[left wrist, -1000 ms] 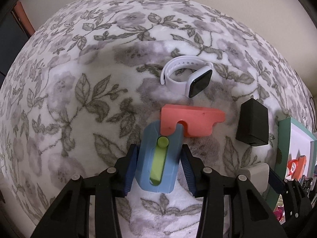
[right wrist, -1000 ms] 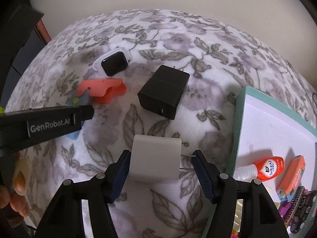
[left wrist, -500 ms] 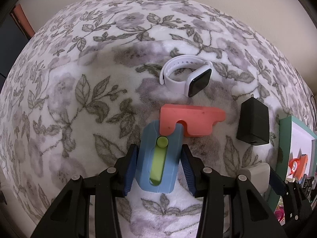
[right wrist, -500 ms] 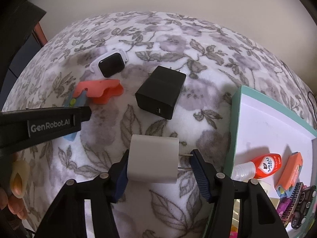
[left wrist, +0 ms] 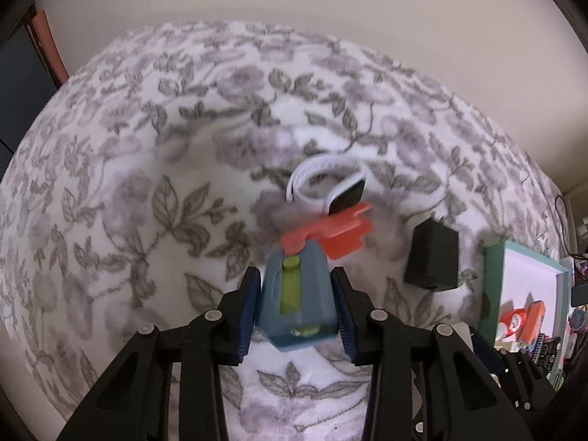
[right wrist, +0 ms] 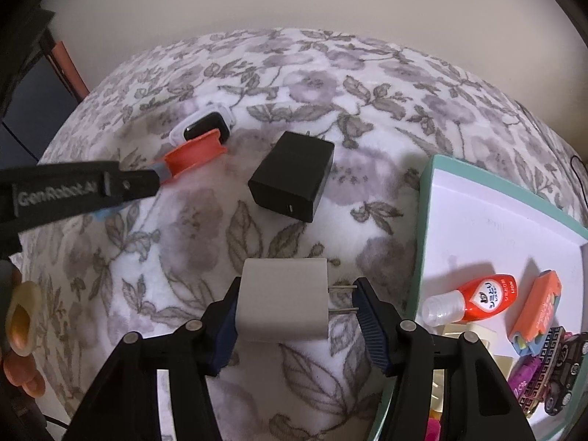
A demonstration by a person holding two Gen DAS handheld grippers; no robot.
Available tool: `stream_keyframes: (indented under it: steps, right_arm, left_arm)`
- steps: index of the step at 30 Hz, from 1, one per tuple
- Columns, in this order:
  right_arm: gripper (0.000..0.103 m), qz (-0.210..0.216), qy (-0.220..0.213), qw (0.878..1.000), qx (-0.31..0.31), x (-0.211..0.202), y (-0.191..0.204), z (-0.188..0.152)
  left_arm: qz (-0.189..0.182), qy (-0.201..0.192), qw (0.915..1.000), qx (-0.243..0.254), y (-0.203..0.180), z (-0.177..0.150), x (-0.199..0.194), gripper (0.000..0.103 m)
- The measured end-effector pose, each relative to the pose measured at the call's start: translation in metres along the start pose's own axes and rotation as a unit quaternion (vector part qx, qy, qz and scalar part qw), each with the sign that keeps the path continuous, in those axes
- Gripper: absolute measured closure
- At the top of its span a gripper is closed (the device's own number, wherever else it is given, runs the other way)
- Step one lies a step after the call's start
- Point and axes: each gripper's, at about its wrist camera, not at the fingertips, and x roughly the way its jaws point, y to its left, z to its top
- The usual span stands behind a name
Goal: Organize rigid objects
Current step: 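Carry the blue holder with the left tool into the tray while the right tool carries the cube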
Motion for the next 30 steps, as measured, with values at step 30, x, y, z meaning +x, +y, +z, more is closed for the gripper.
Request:
stream_keyframes:
  steps: [30]
  right_arm:
    - [0.042,0.013,-0.073,0.996,0.044,-0.065,-0.024,0.011]
  left_arm:
    - [-0.051,-0.105,0.9931,0.0,-0.003,0.013,-0.09,0.084]
